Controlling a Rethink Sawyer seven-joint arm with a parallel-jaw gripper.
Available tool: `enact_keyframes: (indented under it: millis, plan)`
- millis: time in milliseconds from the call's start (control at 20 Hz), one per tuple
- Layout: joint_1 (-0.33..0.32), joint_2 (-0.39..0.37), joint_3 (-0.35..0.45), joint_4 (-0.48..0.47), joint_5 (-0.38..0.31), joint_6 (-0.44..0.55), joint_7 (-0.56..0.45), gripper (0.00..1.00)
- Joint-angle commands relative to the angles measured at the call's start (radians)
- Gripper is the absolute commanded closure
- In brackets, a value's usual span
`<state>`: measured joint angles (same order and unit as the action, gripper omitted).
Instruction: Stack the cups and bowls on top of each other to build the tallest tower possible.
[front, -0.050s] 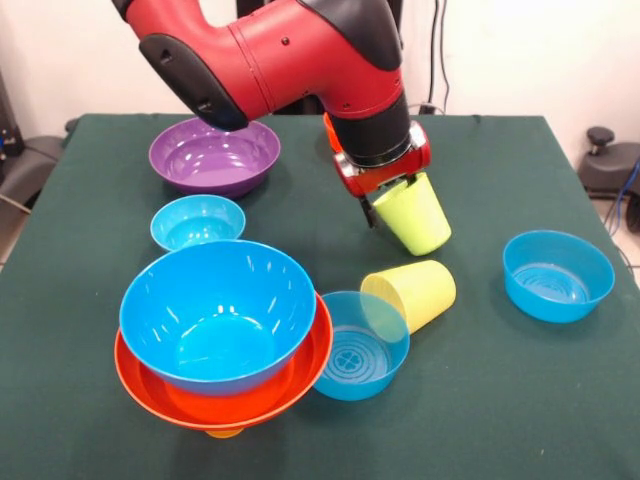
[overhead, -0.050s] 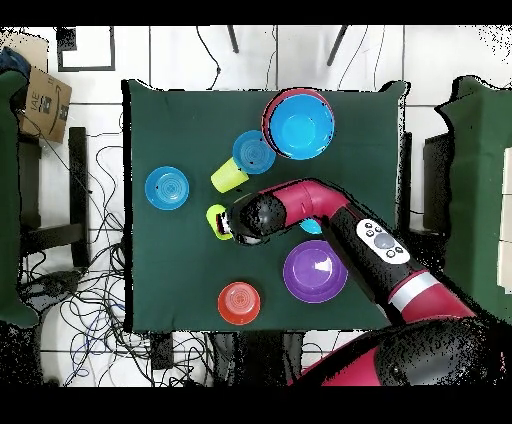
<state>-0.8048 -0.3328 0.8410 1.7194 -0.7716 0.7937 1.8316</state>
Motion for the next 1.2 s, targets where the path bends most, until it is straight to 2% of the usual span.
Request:
enact_keyframes:
  millis: [50,150,800,850,1050,1100,1200]
  plan:
    - [0.003,0.007,0.037,-0.078,-0.006,0.037,-0.293,0.00]
    - [0.016,0.008,0.032,-0.089,0.001,0.069,-0.300,0.00]
    - [0.024,0.094,0.023,-0.132,-0.060,-0.006,-0.299,0.00]
    - [0.028,0.093,0.022,-0.134,-0.063,-0.003,-0.292,1.00]
    - [0.045,0.088,0.002,-0.147,-0.085,-0.043,-0.228,1.00]
    - [0.062,0.091,-0.001,-0.169,-0.070,0.005,-0.243,1.00]
    - [0.072,0.091,-0.003,-0.176,-0.064,0.028,-0.250,1.00]
